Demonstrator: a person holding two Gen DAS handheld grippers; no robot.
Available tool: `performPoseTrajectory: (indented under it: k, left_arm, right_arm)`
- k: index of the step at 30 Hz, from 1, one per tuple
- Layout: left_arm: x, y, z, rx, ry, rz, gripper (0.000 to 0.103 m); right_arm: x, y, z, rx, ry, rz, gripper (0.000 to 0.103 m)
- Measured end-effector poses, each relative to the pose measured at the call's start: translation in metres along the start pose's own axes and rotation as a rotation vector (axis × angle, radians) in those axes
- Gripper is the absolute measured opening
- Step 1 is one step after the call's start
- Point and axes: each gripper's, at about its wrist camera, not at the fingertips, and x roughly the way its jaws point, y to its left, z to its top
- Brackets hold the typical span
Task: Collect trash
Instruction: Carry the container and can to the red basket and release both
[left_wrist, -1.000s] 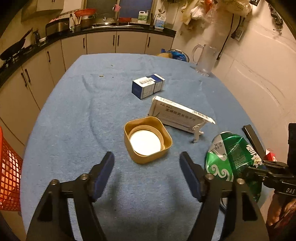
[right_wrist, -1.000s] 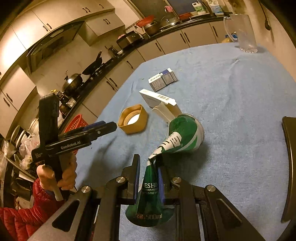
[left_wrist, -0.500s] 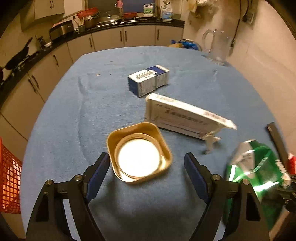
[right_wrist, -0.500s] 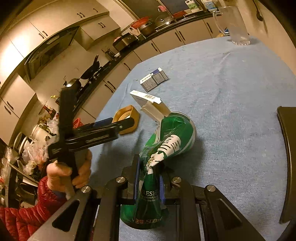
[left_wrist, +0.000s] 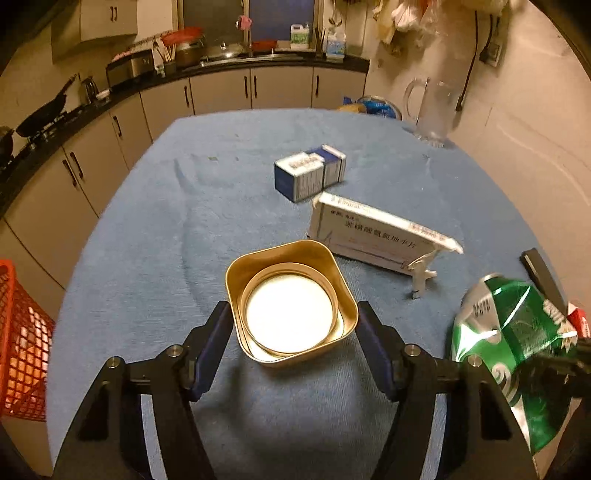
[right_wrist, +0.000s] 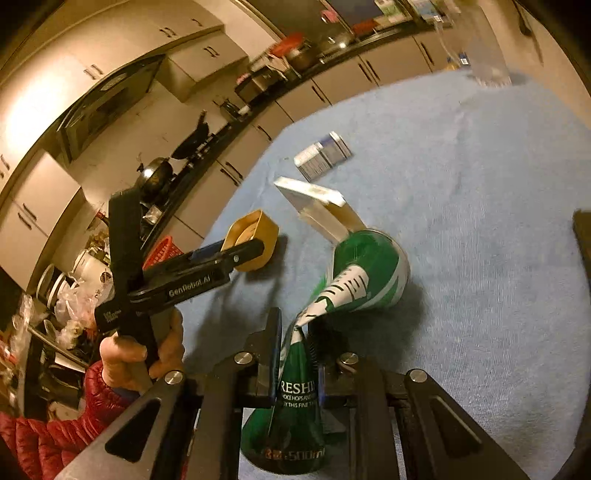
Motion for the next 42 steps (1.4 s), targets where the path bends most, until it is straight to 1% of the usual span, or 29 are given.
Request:
performPoseTrajectory:
  k: [4,9,11,14,18,22,25,28,31,36,42]
  left_arm:
    - [-0.029,0.011,-0.002,-0.014,-0.046,-0.010,0.067]
    - [-0.061,0.034,-0.009,-0.050,-0.083,-0.007,0.067]
    - [-0.077,0.050,-0.013,-0.074,-0.097,-0.003,0.067]
    - [-0.099,0.073,-0.019,-0.104,-0.119,0.015,0.067]
    - [-0.132,0.112,-0.029,-0.152,-0.162,0.052,0.067]
    - [-0.161,0.152,-0.040,-0.206,-0.195,0.105,0.067]
    - [-0.176,0.180,-0.048,-0.238,-0.204,0.142,0.067]
    - [-0.187,0.209,-0.058,-0.276,-0.208,0.191,0.067]
    - [-0.191,0.236,-0.065,-0.327,-0.206,0.220,0.067]
    - [-0.192,0.276,-0.076,-0.376,-0.190,0.245,0.067]
    - [-0.175,0.299,-0.079,-0.409,-0.157,0.253,0.067]
  right_arm:
    - [-0.007,0.015,0.007,-0.032,-0.031,-0.021,0.016]
    - [-0.004,0.037,0.015,-0.052,-0.046,0.018,0.016]
    - [0.001,0.047,0.018,-0.056,-0.044,0.049,0.016]
    - [0.013,0.067,0.026,-0.078,-0.041,0.082,0.016]
    - [0.038,0.102,0.037,-0.119,-0.013,0.132,0.016]
    - [0.068,0.142,0.045,-0.173,0.022,0.180,0.016]
    - [0.088,0.170,0.050,-0.209,0.042,0.210,0.016]
    - [0.111,0.197,0.055,-0.232,0.067,0.243,0.016]
    - [0.134,0.223,0.060,-0.249,0.088,0.272,0.016]
    - [0.175,0.263,0.067,-0.286,0.117,0.299,0.016]
    - [0.234,0.301,0.077,-0.333,0.168,0.301,0.016]
